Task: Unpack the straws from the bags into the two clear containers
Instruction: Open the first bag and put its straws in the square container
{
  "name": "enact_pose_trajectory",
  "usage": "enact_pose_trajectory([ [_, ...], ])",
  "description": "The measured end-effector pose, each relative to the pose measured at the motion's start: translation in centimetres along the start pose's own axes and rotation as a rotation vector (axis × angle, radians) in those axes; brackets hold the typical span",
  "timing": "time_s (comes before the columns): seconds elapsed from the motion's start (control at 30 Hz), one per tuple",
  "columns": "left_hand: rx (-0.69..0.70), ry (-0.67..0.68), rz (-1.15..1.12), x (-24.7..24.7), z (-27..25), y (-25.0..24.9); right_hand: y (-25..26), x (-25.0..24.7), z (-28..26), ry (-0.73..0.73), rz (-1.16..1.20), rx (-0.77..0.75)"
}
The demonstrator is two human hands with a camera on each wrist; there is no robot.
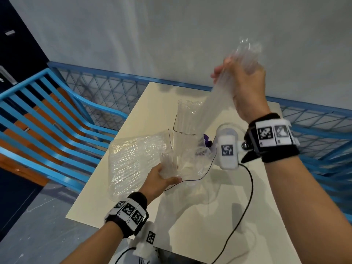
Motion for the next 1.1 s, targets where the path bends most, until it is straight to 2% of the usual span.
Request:
enact_pose_trajectory([
  [0.13,0.000,0.011,0.005,-0.3,-0.1,0.2,0.0,3.3,1.7,-0.024,-0.013,-0.080],
  [0.27,0.007,0.004,0.004,-0.6,-0.2,0.3,-4.5,7.3,-0.8,0.156,-0.139,-0.079],
  [0.37,0.003,-0.001,0.004,-0.9,-0.1,0.7,-8.7,9.0,-3.7,0.272,-0.196,0.003],
  [0.43,0.002,-0.006,0.010,-1.1,-0.1,0.8,-11.1,9.2,-4.9,0.300,-0.212,0.073],
  [0.57,-0.002,-0.003,0.004,-1.5,0.1,1.0,-15.5,7.8,-4.4,0.296,-0.282,0.353],
  [0.63,-0.005,0.001,0.001,-1.6,0.2,1.1,-15.9,7.7,-3.3,0.359,-0.374,0.399],
  [0.67,-0.007,0.001,0.001,-1.6,0.3,1.1,-15.1,7.9,-2.5,0.369,-0.409,0.353],
  [0.73,-0.010,0.000,0.001,-1.6,0.4,1.1,-12.2,8.9,-0.7,0.386,-0.440,0.127],
  [0.77,-0.012,0.001,0.002,-1.6,0.5,1.1,-10.8,9.9,-0.2,0.434,-0.456,-0.004],
  [0.83,-0.013,0.004,0.012,-1.5,0.5,1.0,-10.3,12.3,-0.8,0.630,-0.543,-0.175],
  [0.93,-0.011,0.009,0.027,-1.3,0.5,0.7,-12.8,14.2,-3.6,0.922,-0.758,-0.233],
  [0.97,-0.011,0.010,0.029,-1.2,0.5,0.6,-13.3,14.2,-4.0,0.944,-0.798,-0.253],
  [1.03,-0.009,0.011,0.033,-1.2,0.5,0.5,-13.2,13.6,-3.8,0.897,-0.864,-0.306],
  [1.07,-0.009,0.012,0.034,-1.2,0.5,0.5,-13.4,13.2,-3.7,0.912,-0.950,-0.312],
  [1.1,-0.009,0.013,0.035,-1.2,0.5,0.5,-14.0,12.9,-3.8,0.987,-1.066,-0.283],
])
Point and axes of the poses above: each hand's wrist, its own z-axis towards the middle knuckle, its own x-axis out of the palm, y = z × x, the point moved 9 cm from there along z, towards the middle knuckle, and after that the axes turned 15 degrees about -x, right-handed, at the moved point
